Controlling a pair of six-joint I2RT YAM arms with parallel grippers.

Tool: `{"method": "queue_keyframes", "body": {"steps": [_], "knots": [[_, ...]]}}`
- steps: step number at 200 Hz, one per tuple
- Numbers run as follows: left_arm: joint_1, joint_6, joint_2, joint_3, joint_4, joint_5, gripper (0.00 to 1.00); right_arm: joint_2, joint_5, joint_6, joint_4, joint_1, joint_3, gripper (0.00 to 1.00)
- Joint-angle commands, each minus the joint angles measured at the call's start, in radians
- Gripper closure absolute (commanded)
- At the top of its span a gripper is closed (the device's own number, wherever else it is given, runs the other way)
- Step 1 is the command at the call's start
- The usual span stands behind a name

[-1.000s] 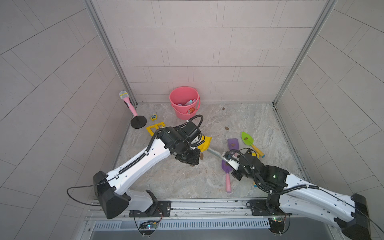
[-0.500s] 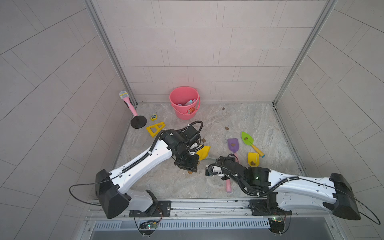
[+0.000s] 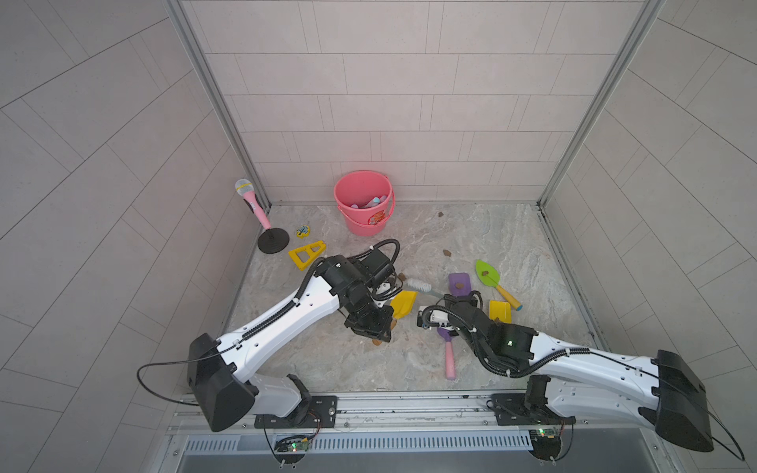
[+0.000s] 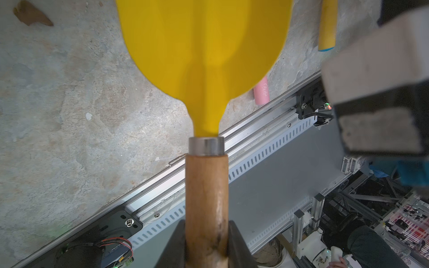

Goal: Brush the soil off the hand trowel and place it into the bucket
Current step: Brush off the soil from the hand trowel.

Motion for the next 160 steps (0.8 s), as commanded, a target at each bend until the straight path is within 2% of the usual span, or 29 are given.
{"method": "queue_keyframes", "body": {"steps": [1, 41, 93, 124, 160], "knots": [[0.010, 0.017, -0.045, 0.006, -0.027, 0.016, 1.00, -0.033, 0.004, 0.021, 0.011, -0.014, -0.014, 1.00], [0.036, 0.025, -0.048, 0.041, -0.029, 0.010, 1.00, -0.019, -0.032, 0.008, -0.027, 0.052, -0.014, 1.00], [0.045, 0.022, -0.021, -0.008, -0.012, 0.004, 1.00, 0.035, -0.014, -0.151, 0.008, 0.199, 0.075, 1.00], [0.045, 0.021, -0.027, -0.036, -0.004, 0.023, 1.00, 0.070, 0.023, -0.229, 0.050, 0.199, 0.103, 1.00], [0.045, 0.024, -0.031, -0.053, -0.007, 0.026, 1.00, 0.102, 0.017, -0.267, 0.063, 0.136, 0.119, 1.00]]}}
